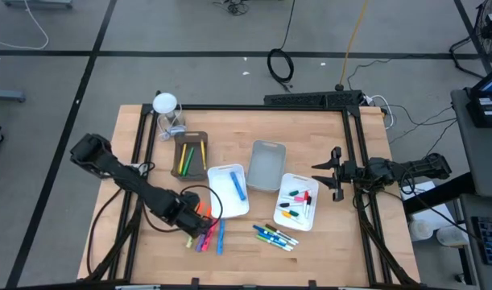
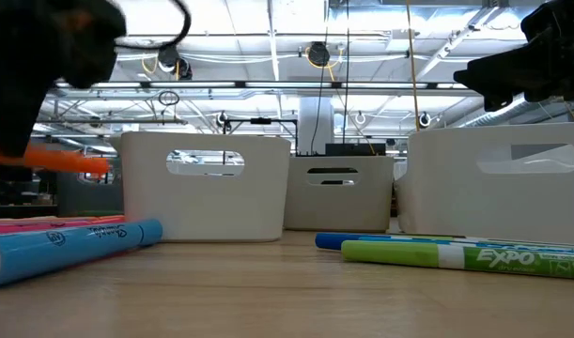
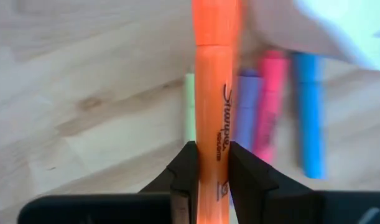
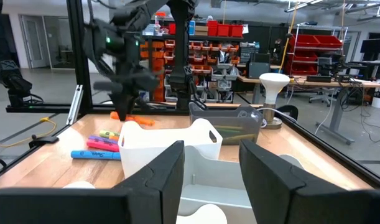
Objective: Pick & Place Markers
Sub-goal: Put the left orange highlighter into the left white bin
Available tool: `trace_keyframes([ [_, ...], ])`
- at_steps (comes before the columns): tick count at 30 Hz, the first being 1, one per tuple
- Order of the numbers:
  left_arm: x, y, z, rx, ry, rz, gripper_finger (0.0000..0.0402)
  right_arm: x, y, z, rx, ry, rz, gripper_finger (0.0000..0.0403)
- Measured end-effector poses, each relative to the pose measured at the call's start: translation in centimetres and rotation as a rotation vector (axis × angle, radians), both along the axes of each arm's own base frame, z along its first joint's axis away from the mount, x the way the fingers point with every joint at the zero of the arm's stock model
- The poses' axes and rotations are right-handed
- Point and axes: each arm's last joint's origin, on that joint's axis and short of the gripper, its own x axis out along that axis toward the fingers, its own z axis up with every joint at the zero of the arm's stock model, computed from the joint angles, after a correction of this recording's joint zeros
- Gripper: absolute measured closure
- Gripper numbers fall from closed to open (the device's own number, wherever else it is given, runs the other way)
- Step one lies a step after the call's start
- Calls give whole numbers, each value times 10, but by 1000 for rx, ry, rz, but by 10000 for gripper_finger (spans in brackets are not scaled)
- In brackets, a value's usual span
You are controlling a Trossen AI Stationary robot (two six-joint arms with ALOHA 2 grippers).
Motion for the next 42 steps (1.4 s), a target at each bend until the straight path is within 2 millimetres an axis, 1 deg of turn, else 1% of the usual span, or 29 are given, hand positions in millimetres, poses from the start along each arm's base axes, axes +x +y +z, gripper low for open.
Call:
trace_keyframes([
  [5, 9, 1, 30, 46, -76, -31, 338, 0, 0, 0, 0, 0, 0, 261],
  [9, 13, 7, 55, 86, -67, -60, 338, 0, 0, 0, 0, 0, 0, 261],
  [12, 17, 18, 65, 114, -49, -44, 338, 0, 0, 0, 0, -1, 0, 261],
  [15, 24, 34, 69, 148, -54, 8, 338, 0, 0, 0, 0, -1, 0, 261],
  [19, 38, 57, 67, 166, -73, 42, 338, 0, 0, 0, 0, 0, 0, 261],
  [23, 54, 73, 58, 195, -91, 1, 338, 0, 0, 0, 0, -1, 0, 261],
  [29, 83, 86, 41, 209, -172, -95, 338, 0, 0, 0, 0, 0, 0, 261],
  [34, 91, 91, 31, 197, -154, -114, 338, 0, 0, 0, 0, 0, 0, 261],
  [36, 91, 91, 31, 197, -155, -112, 316, 0, 0, 0, 0, 0, 0, 261],
  [42, 91, 90, 32, 192, -159, -154, 202, 0, 0, 0, 0, 0, 0, 261],
])
